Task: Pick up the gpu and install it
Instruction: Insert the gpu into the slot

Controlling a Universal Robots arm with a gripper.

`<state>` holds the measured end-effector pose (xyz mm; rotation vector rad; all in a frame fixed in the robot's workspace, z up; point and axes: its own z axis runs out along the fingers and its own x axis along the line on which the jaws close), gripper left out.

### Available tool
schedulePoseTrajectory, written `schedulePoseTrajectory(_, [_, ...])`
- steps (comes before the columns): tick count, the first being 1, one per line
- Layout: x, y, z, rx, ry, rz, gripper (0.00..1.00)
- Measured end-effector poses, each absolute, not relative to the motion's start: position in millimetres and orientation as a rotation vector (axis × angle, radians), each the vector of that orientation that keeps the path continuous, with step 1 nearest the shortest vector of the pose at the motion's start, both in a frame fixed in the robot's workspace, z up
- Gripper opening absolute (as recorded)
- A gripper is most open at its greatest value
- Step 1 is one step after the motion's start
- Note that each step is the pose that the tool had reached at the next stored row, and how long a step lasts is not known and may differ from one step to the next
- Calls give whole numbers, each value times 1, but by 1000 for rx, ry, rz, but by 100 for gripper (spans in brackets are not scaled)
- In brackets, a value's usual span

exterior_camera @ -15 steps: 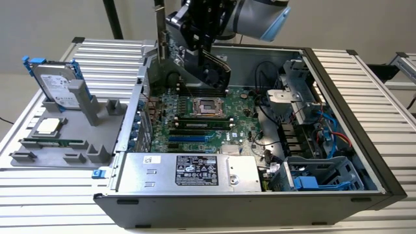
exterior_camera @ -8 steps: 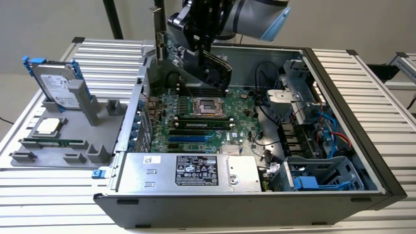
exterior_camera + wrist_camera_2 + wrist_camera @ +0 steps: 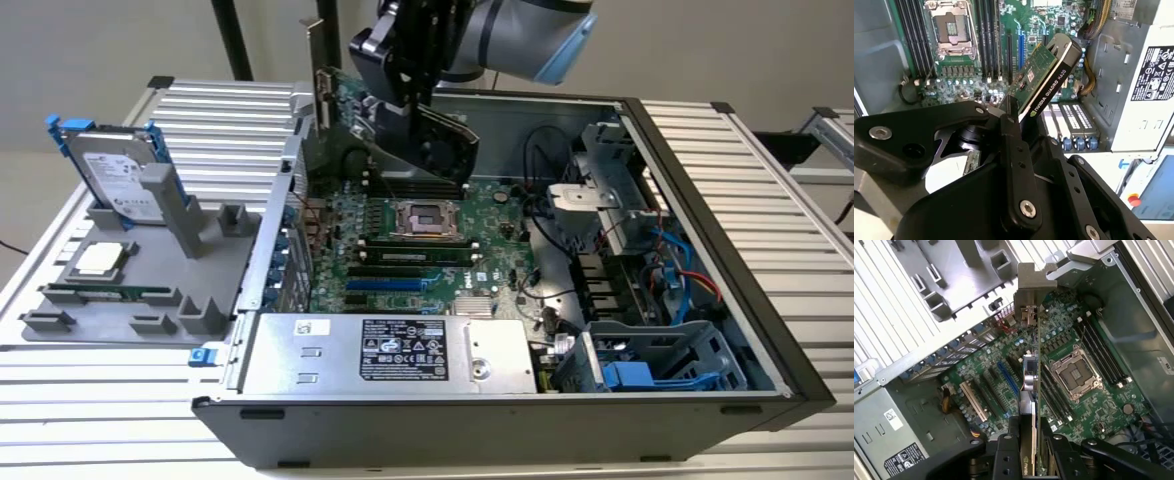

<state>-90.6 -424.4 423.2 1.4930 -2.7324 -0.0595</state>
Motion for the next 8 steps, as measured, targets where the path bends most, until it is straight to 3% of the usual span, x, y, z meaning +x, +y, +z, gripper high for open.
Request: schedulePoseTrajectory(8, [-91, -424, 423, 1600, -2669, -58, 0])
